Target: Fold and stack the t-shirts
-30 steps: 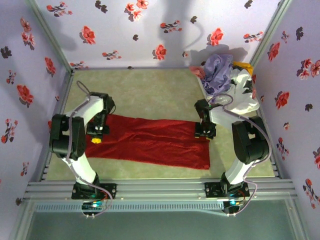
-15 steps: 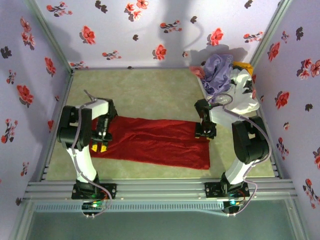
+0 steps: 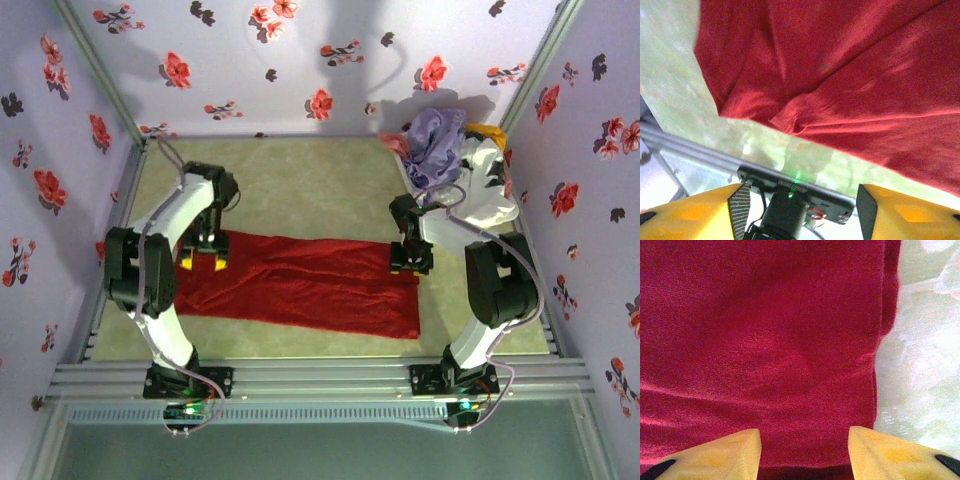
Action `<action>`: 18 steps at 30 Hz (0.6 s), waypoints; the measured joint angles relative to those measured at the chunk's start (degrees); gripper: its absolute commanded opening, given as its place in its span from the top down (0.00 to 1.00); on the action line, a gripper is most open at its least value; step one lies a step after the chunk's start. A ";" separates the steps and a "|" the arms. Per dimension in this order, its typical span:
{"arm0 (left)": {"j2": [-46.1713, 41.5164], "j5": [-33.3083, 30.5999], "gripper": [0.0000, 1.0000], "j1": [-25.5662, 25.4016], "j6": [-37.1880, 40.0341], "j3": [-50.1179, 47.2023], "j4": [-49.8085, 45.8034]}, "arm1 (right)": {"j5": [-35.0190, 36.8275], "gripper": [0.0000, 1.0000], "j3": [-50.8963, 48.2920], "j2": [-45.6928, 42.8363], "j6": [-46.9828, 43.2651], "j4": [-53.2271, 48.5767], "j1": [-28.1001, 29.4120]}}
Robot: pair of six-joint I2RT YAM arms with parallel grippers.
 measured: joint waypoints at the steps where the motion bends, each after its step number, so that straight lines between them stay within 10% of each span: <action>1: -0.48 0.13 0.39 -0.44 0.00 1.81 0.39 | 0.00 0.49 0.11 -0.02 -0.07 -0.24 0.00; 18: 4.28 9.20 0.51 -0.68 -0.50 -9.25 30.32 | -1.97 0.46 3.13 -5.49 -0.15 -4.02 0.00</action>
